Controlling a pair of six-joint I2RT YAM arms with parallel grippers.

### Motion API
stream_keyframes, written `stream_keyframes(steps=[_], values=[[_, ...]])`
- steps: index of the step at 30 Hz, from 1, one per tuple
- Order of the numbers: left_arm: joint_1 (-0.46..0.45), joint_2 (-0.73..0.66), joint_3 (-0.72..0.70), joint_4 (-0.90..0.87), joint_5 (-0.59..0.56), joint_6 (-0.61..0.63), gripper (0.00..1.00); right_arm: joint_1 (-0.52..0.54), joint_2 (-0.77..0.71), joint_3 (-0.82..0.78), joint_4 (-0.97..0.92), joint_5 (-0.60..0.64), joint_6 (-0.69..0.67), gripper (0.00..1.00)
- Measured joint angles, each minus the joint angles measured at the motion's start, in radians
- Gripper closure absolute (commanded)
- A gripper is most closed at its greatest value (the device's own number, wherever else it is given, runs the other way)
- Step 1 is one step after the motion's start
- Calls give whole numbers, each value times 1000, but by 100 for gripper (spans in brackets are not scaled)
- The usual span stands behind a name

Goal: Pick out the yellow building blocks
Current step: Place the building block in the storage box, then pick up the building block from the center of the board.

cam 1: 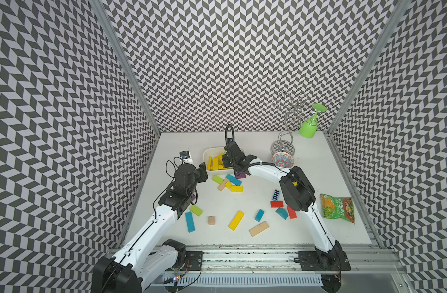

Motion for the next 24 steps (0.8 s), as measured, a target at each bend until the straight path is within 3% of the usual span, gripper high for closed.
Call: stream_keyframes(steps=[7,11,18,24], values=[[0,13,50,-13,17,57,36,0,-21,-3,-1,-40,-40,41],[0,13,61,-23,67,88,37,0,-154,-83,-7,-69,-55,41],[-26,12,65,-52,193,126,37,0,-612,-482,121,-144,-60,42],[-186,18,66,-118,228,143,37,0,-855,-802,164,-174,-12,43]])
